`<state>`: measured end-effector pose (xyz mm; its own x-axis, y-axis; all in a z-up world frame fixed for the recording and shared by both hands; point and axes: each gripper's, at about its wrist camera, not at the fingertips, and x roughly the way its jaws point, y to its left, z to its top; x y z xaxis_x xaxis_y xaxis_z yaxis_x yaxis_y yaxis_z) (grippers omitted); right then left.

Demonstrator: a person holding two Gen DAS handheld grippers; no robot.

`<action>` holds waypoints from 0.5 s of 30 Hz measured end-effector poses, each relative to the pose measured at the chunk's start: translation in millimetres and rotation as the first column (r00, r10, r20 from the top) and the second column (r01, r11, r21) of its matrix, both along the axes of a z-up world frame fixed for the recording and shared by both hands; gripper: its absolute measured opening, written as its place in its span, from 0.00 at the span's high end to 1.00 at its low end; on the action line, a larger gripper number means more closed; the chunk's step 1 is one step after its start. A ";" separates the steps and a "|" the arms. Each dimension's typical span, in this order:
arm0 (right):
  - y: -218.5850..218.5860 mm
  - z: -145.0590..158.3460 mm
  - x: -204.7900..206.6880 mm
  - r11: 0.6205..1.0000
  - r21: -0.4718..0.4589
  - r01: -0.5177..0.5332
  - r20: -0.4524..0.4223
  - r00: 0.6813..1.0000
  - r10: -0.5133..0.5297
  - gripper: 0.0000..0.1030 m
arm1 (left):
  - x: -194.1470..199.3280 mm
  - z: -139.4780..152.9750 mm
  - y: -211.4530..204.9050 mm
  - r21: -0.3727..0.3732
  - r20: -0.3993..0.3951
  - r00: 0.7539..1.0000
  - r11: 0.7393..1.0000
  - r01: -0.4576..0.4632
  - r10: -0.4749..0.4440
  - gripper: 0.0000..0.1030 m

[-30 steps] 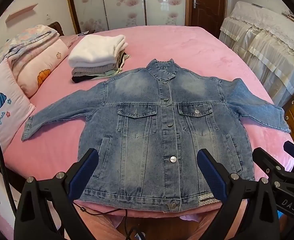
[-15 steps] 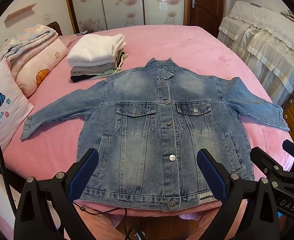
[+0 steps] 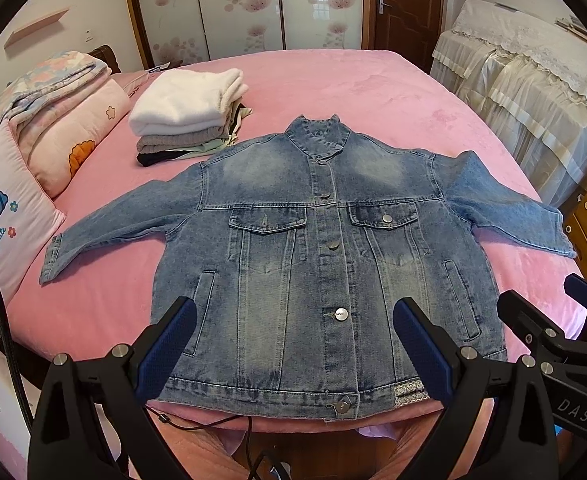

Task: Fold large clothes

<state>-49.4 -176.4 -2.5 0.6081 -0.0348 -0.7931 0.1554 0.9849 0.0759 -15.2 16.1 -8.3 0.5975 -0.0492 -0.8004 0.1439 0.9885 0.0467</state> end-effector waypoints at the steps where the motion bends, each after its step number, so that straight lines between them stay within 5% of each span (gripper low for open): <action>1: 0.1 0.1 0.2 1.000 0.000 -0.001 -0.001 1.000 0.001 0.00 | 0.5 0.3 0.9 -0.001 -0.001 1.000 1.000 -0.001 0.001 0.05; 15: -11.6 -6.2 0.7 1.000 0.018 0.019 -0.016 1.000 -0.018 0.00 | 4.4 -3.3 -4.2 0.013 -0.013 1.000 1.000 0.010 -0.010 0.05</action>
